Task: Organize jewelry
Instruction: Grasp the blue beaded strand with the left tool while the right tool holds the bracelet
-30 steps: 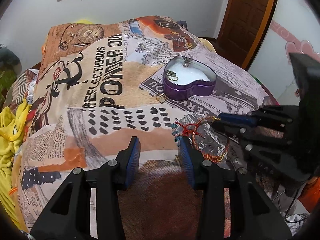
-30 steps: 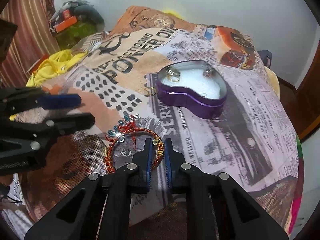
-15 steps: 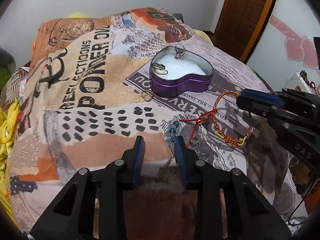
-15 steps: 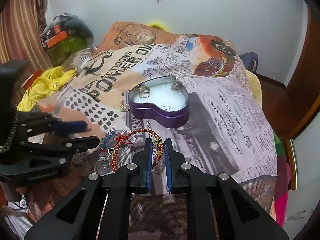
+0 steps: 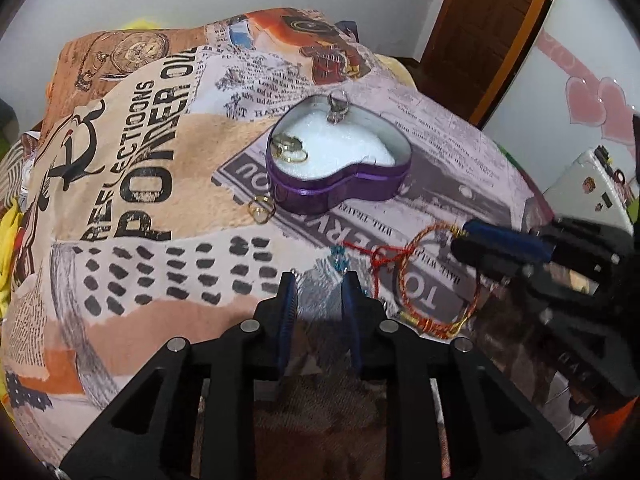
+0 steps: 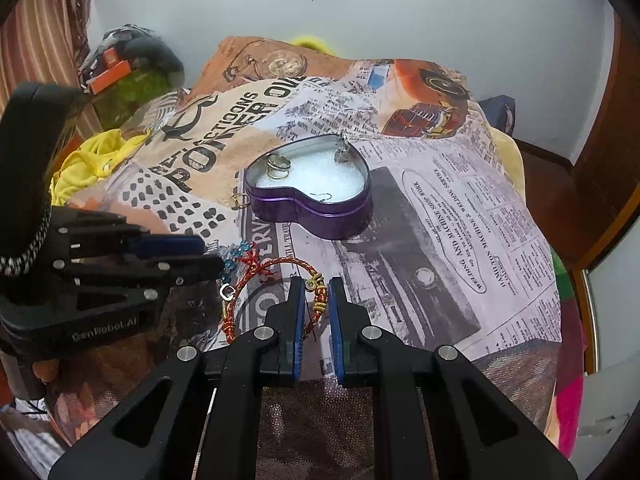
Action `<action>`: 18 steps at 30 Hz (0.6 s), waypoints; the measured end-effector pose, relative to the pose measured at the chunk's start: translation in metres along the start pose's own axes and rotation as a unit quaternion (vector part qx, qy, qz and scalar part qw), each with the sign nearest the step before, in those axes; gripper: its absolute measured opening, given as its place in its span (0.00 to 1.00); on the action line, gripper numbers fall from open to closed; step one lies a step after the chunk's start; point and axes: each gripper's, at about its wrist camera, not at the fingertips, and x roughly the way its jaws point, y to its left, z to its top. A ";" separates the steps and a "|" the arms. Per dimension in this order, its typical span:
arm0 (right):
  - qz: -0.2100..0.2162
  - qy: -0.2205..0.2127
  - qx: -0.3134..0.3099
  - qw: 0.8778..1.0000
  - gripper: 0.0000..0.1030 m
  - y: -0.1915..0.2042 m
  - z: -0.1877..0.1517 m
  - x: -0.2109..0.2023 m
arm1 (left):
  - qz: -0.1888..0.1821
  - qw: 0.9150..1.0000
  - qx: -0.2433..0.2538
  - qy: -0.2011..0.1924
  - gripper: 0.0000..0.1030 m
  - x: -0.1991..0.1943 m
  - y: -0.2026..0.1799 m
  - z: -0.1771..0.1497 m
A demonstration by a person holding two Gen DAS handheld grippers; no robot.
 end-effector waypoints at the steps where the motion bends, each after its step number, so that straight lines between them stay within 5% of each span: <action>1: 0.000 0.000 0.000 1.000 0.10 -0.001 0.000 0.000 | -0.001 1.000 0.000 -0.002 0.22 -0.001 0.000 0.001; 6: 0.001 0.002 0.003 1.000 0.10 -0.003 -0.002 0.002 | -0.003 1.000 0.015 0.000 0.22 0.003 -0.009 0.005; 12: 0.004 -0.002 0.007 1.000 0.10 -0.004 -0.003 0.000 | -0.016 1.000 0.002 0.014 0.06 0.013 -0.006 0.003; 18: 0.000 -0.007 0.011 1.000 0.10 -0.009 -0.002 -0.004 | -0.007 1.000 -0.001 0.003 0.06 0.005 -0.003 0.002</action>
